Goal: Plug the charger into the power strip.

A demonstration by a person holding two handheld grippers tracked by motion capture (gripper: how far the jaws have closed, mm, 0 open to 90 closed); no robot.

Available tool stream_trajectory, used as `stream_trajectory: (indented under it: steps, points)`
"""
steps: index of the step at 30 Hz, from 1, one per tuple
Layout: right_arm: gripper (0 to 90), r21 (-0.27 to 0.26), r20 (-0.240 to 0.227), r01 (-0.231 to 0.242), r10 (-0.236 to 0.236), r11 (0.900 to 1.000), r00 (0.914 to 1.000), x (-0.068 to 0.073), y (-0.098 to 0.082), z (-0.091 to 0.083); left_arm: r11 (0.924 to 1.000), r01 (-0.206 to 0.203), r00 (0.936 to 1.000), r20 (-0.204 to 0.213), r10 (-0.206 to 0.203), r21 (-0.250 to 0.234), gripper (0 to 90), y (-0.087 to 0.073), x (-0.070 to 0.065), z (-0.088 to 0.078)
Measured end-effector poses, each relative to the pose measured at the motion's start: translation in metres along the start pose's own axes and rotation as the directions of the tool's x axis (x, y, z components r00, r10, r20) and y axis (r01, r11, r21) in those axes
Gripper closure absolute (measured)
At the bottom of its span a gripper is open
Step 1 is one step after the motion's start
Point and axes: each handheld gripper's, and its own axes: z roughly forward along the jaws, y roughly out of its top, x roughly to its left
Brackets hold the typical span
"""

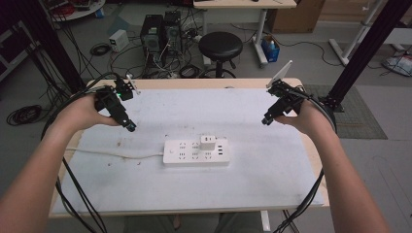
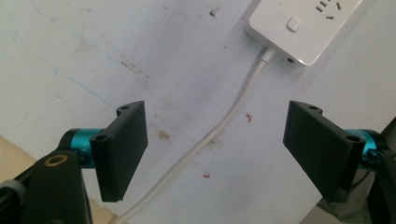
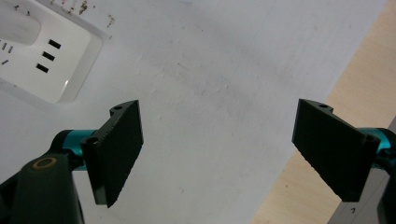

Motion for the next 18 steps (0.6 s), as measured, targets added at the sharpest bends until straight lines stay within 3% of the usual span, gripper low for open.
stream_trajectory:
  steps: [7,18]
  points:
    - [15.9,-0.008,-0.001,0.012,-0.012,1.0,0.9999,0.003,-0.004,-0.004,0.9994,-0.018,0.9982,-0.057,0.016,-0.03,22.0,0.005,-0.005,-0.007]
    - [15.9,-0.014,-0.001,0.009,-0.009,1.0,1.0,0.001,-0.007,-0.004,0.9992,-0.038,0.9978,-0.055,0.037,-0.015,22.0,0.012,-0.009,-0.005]
